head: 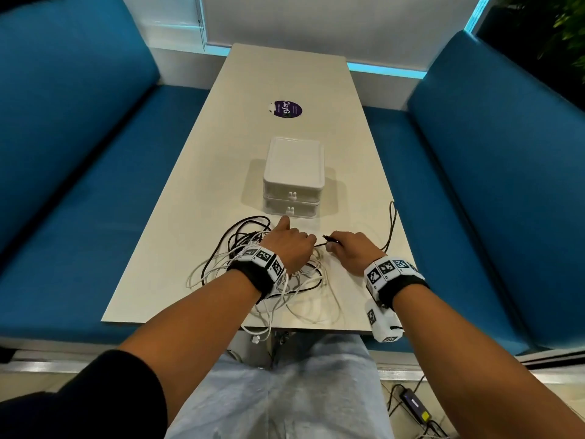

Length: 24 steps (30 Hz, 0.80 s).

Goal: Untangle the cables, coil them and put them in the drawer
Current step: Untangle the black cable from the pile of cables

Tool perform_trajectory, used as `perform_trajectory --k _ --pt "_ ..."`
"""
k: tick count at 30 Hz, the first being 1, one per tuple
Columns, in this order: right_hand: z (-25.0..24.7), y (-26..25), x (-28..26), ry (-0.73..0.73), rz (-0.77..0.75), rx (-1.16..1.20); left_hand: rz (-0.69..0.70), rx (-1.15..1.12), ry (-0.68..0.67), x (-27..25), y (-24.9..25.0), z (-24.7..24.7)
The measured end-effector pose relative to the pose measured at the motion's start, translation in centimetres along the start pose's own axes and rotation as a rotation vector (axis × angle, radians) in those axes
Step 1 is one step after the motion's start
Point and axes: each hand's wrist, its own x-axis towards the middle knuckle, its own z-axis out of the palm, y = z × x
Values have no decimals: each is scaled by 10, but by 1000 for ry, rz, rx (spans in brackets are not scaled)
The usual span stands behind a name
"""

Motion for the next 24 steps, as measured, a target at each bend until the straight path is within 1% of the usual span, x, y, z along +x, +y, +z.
perform_trajectory --k 2,6,12,19,21,24 --pt "-4 4 -1 -11 20 -9 -13 -7 -7 0 1 0" --pt "-13 15 -3 13 86 10 -7 -5 -17 -2 -3 -1" --pt "-26 36 -3 76 251 -20 10 23 -3 -8 -16 -5" --pt "-35 57 -5 139 473 -115 16 39 25 -13 -18 -9" --pt "-31 53 -6 147 476 -174 18 51 15 -14 -17 -7" --pt "-21 38 -8 172 390 -149 14 36 -12 -11 -13 -6"
